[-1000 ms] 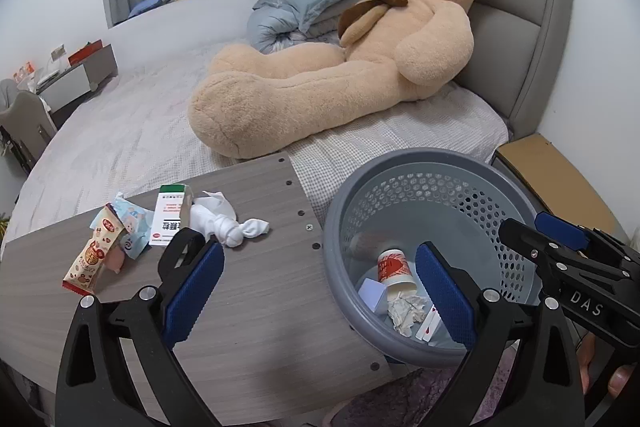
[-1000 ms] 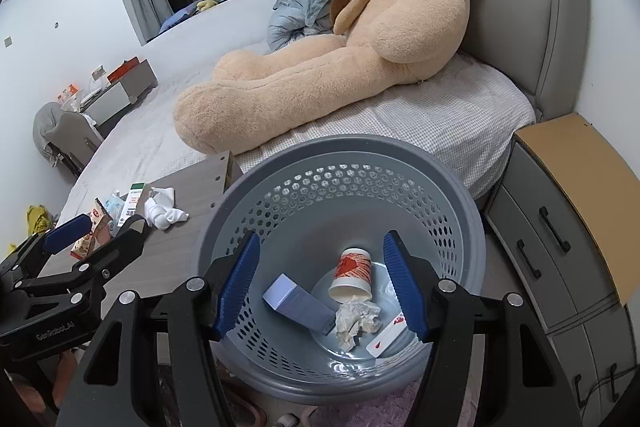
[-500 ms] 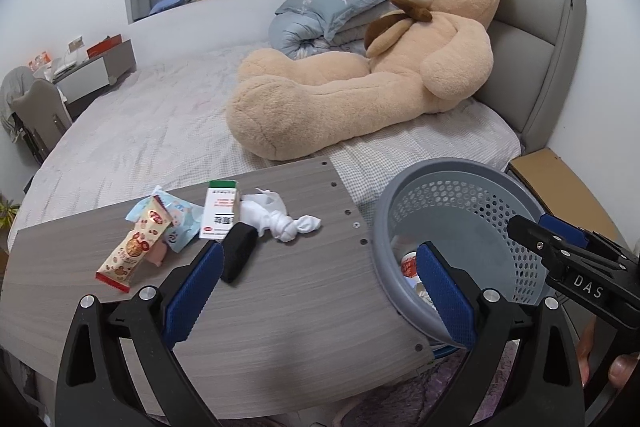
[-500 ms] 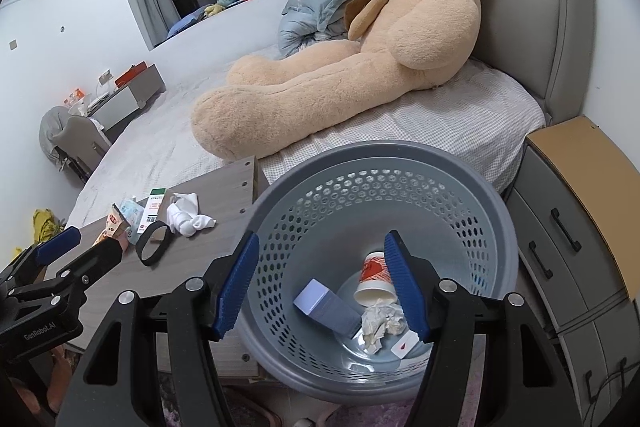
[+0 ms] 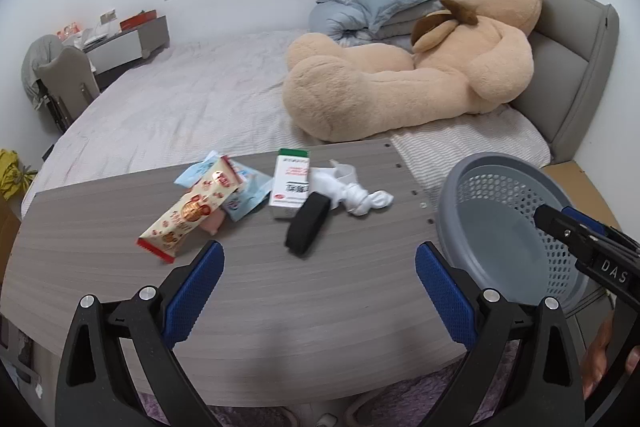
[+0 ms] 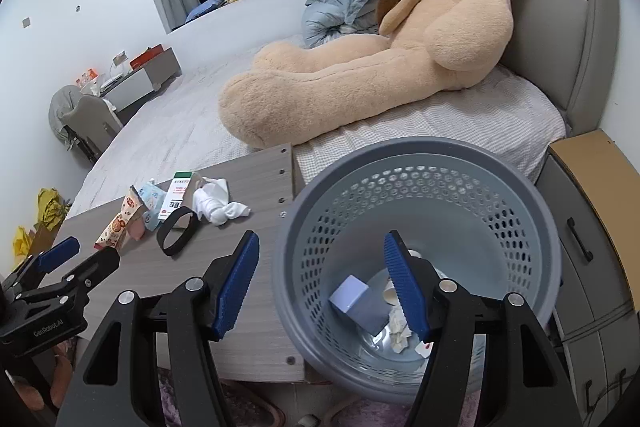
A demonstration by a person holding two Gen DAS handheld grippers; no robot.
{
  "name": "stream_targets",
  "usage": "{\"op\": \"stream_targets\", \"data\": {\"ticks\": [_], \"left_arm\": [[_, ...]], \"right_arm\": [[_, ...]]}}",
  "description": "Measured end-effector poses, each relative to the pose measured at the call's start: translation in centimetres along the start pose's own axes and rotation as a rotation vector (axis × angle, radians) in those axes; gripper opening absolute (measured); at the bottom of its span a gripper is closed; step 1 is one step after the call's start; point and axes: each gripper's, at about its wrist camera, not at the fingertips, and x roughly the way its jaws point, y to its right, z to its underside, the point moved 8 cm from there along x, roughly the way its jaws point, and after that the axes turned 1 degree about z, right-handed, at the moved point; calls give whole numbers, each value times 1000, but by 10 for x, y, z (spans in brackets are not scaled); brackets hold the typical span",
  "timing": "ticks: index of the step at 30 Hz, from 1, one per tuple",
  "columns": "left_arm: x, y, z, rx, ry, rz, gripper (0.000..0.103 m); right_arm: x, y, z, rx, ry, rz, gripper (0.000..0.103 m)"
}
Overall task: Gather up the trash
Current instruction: 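Move the right tool to the black hair tie and close on it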
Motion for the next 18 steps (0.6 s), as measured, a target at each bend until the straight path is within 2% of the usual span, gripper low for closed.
{"op": "stream_targets", "data": {"ticks": [18], "left_arm": [[9,-103,11,-90,-16,-105,95]], "right_arm": [[41,-94,10,-110,-65,-67,62]]}}
